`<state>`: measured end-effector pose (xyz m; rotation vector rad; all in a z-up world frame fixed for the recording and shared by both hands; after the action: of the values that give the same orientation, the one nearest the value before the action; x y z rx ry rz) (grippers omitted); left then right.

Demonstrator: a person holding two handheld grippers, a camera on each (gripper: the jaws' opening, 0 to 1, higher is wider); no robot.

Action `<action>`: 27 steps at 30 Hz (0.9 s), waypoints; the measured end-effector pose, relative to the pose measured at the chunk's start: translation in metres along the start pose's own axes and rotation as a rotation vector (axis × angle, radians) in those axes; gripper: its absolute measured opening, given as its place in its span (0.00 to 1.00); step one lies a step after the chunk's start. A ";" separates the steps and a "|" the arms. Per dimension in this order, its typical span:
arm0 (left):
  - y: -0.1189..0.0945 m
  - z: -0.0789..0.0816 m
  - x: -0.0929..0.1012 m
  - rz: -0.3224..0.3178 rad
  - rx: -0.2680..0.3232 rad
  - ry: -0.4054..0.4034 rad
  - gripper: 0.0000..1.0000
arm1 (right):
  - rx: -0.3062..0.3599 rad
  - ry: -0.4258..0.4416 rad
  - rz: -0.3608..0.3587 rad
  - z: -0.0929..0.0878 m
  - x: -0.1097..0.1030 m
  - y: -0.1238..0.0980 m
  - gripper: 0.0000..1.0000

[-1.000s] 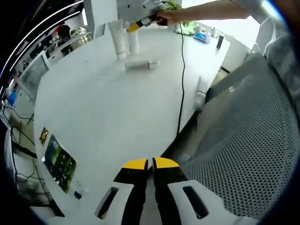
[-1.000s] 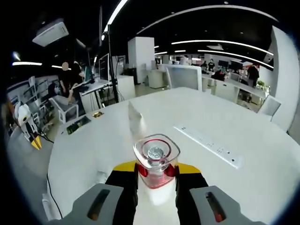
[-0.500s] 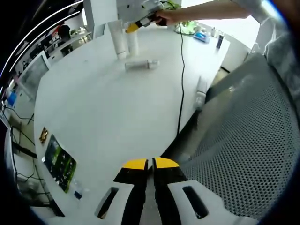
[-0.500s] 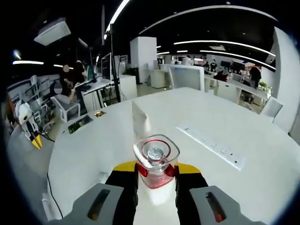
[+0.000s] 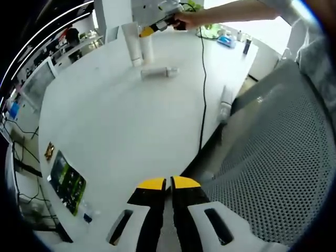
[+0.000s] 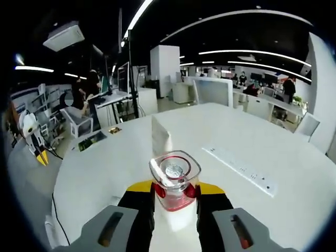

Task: Arrange the skincare products in the storage area until every visible bottle or jar stands upright without overlapping.

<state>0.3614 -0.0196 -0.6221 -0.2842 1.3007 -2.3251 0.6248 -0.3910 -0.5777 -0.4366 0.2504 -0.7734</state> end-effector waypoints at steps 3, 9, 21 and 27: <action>0.000 0.000 0.000 -0.001 -0.001 -0.001 0.01 | 0.003 -0.004 0.008 0.000 0.000 0.001 0.24; 0.000 0.000 0.000 -0.002 -0.004 0.000 0.01 | 0.024 0.026 0.016 -0.001 0.001 0.002 0.25; 0.000 0.000 0.000 0.001 -0.001 0.003 0.01 | 0.104 0.128 -0.041 -0.004 0.000 -0.005 0.39; 0.000 0.000 -0.001 0.004 0.003 0.006 0.01 | 0.088 0.202 -0.077 -0.041 -0.030 -0.014 0.46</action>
<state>0.3621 -0.0195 -0.6217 -0.2734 1.2993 -2.3260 0.5804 -0.3902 -0.6057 -0.2858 0.3880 -0.9020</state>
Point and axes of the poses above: the point that each gripper's makers call its tool centre point, and the gripper's own axes: y roughly forward along the fingers, x roughly to its right, z roughly out of its top, the point moved 4 cm from there along -y, roughly backward along the fingers, and after that the axes turned 3 degrees about z, right-handed, at the moved point
